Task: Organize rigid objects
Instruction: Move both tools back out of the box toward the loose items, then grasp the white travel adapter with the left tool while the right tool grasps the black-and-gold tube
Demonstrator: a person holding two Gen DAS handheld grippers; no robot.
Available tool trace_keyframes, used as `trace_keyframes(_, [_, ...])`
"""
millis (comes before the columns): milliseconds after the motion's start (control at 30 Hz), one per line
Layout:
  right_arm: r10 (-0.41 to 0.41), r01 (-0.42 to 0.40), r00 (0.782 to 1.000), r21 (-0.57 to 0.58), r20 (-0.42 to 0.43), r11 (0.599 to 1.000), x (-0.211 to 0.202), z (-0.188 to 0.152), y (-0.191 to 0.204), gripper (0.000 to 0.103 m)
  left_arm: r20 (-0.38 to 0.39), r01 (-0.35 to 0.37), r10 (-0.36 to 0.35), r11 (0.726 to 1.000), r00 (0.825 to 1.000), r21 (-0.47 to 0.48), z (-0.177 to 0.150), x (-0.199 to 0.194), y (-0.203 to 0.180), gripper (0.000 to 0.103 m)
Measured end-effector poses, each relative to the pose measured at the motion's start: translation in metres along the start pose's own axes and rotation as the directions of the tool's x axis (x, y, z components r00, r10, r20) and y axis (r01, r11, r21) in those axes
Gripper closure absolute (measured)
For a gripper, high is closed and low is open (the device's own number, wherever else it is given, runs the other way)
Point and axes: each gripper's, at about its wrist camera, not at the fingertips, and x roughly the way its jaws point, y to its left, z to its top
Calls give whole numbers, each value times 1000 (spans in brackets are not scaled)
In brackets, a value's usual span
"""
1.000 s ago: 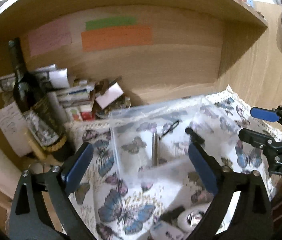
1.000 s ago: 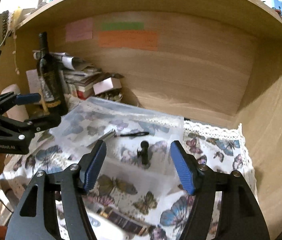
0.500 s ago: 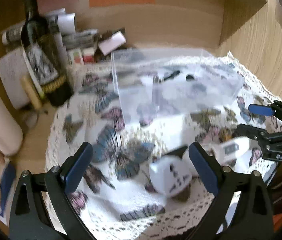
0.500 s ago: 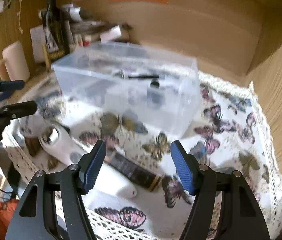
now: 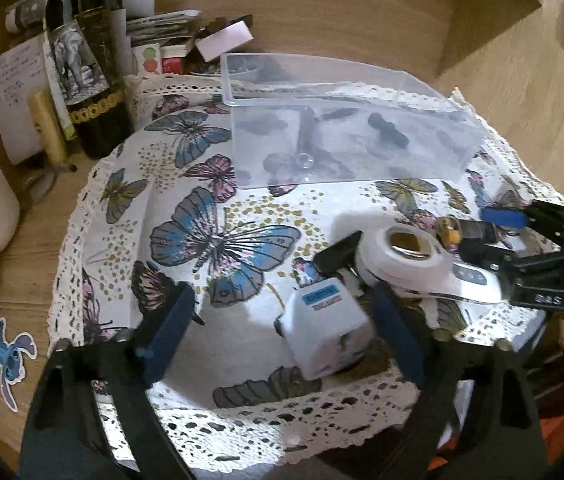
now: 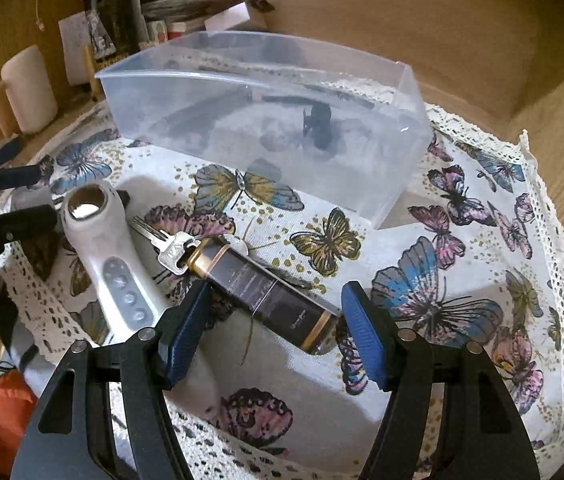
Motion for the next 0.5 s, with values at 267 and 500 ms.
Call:
trace_keyframes(267, [11,-11,1000,8,14,1000,2,3,0,46,18,25,-25,999,1000,25,-5,-11,-5,32])
trace_keyframes(500, [18,-18,1000,-6,22,1000,2,5,9,74,-30,99,-99,995,995,-17,-8,-1,-4,47])
